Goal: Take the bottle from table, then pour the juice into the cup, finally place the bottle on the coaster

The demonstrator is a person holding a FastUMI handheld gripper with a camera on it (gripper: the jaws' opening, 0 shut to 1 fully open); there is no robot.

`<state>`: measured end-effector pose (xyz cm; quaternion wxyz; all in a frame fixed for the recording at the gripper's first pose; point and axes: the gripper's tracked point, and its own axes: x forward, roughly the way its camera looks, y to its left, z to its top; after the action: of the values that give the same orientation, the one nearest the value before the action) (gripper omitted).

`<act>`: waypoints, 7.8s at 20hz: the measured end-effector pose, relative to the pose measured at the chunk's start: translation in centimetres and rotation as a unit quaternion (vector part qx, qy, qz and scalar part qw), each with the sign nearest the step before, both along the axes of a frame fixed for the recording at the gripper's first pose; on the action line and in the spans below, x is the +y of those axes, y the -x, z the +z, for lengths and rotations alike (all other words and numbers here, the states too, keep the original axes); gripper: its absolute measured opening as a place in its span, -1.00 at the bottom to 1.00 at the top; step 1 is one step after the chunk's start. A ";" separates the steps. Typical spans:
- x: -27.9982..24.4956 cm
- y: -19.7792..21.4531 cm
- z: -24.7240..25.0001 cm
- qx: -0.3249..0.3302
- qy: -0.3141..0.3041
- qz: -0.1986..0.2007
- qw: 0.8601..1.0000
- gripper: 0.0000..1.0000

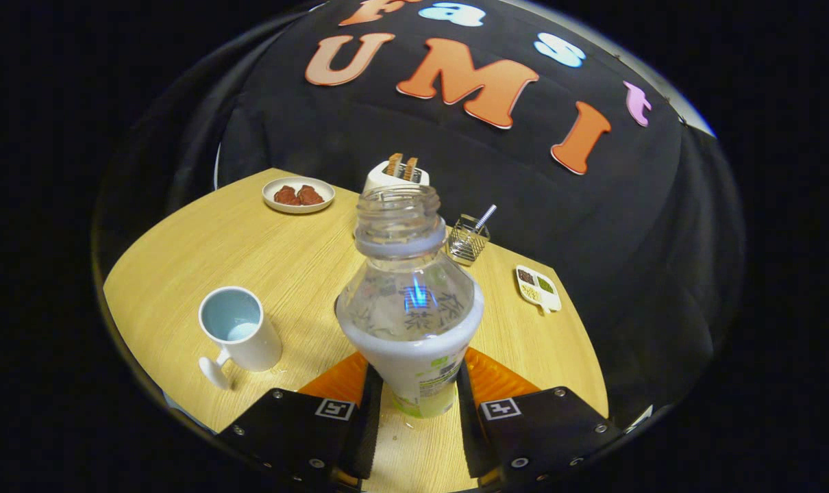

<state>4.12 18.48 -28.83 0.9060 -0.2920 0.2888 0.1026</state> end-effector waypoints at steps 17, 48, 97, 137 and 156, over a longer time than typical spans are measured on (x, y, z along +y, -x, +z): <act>4.7 -2.3 -0.1 -0.098 0.318 0.167 0.928 0.04; 6.6 -4.4 0.9 -0.163 0.525 0.304 0.778 0.03; 7.5 -6.0 1.2 -0.145 0.572 0.353 0.726 0.03; 11.1 -7.1 4.3 -0.185 0.643 0.401 0.626 0.03; 12.0 -7.1 4.2 -0.181 0.644 0.412 0.619 0.03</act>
<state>11.24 30.45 -24.68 0.3822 -0.9019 -0.0392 0.1977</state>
